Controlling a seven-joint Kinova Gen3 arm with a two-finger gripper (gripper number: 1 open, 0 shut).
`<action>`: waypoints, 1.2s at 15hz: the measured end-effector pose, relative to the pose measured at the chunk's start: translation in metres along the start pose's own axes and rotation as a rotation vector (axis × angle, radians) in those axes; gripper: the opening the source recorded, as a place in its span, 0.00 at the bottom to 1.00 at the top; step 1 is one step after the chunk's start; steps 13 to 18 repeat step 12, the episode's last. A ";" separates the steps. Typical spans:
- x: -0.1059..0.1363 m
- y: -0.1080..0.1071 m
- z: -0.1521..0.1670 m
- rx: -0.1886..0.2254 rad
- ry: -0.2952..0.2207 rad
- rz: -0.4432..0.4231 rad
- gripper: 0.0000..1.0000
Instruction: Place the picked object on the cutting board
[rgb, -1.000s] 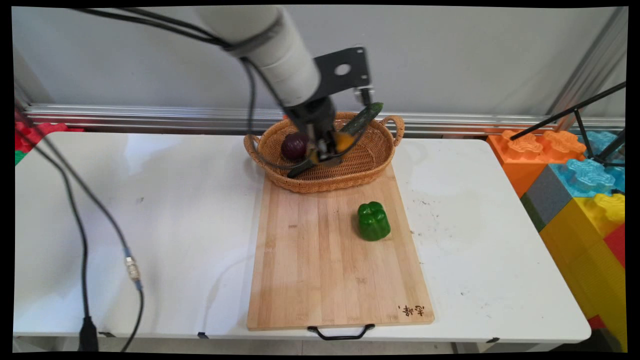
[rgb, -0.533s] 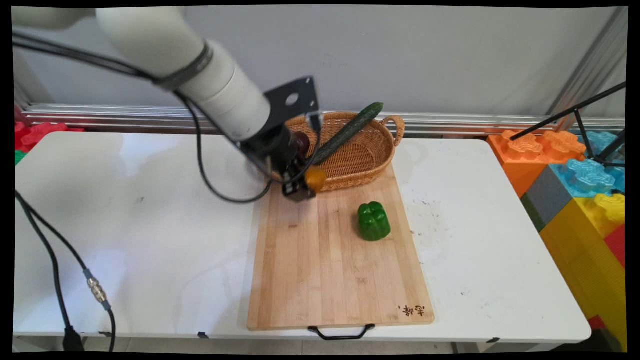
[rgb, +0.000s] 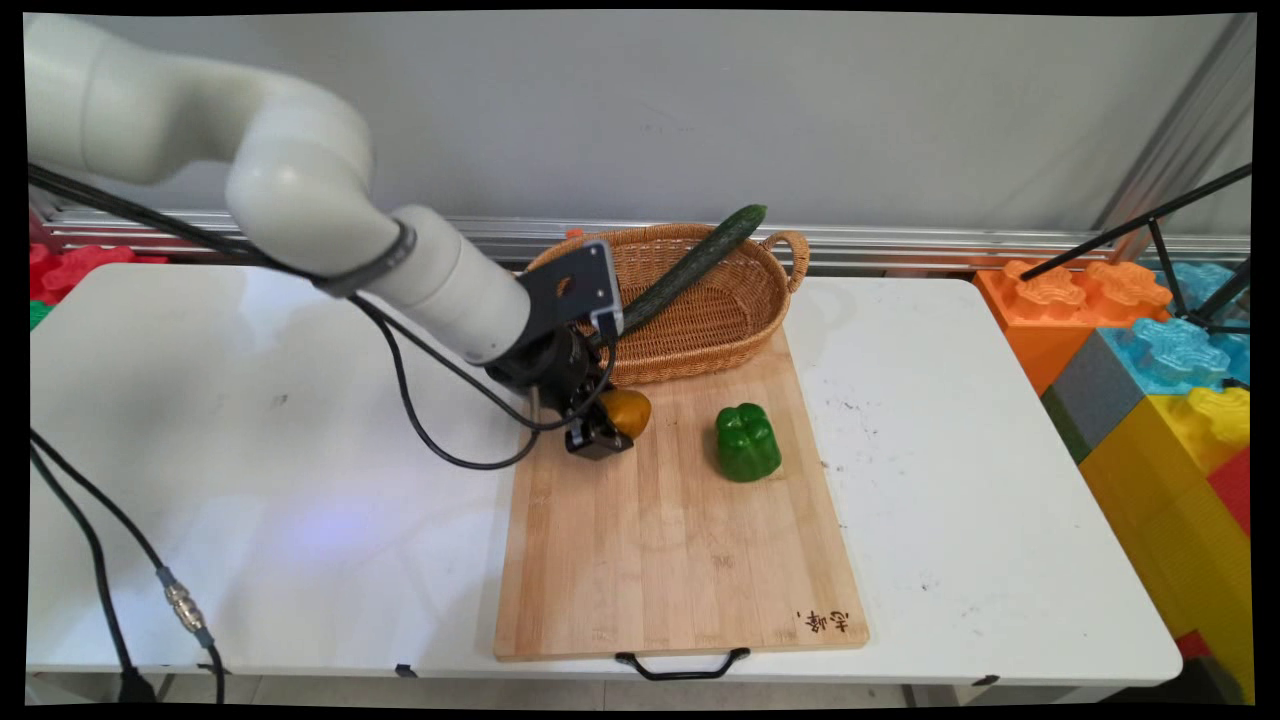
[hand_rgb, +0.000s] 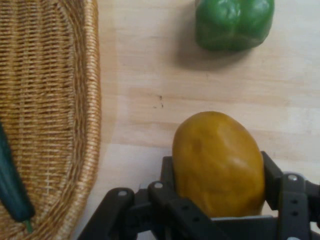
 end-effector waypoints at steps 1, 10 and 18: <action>-0.004 0.001 0.007 0.002 0.006 0.003 0.00; -0.017 0.003 0.047 0.006 0.046 0.022 1.00; -0.016 0.003 0.050 -0.002 0.053 0.021 1.00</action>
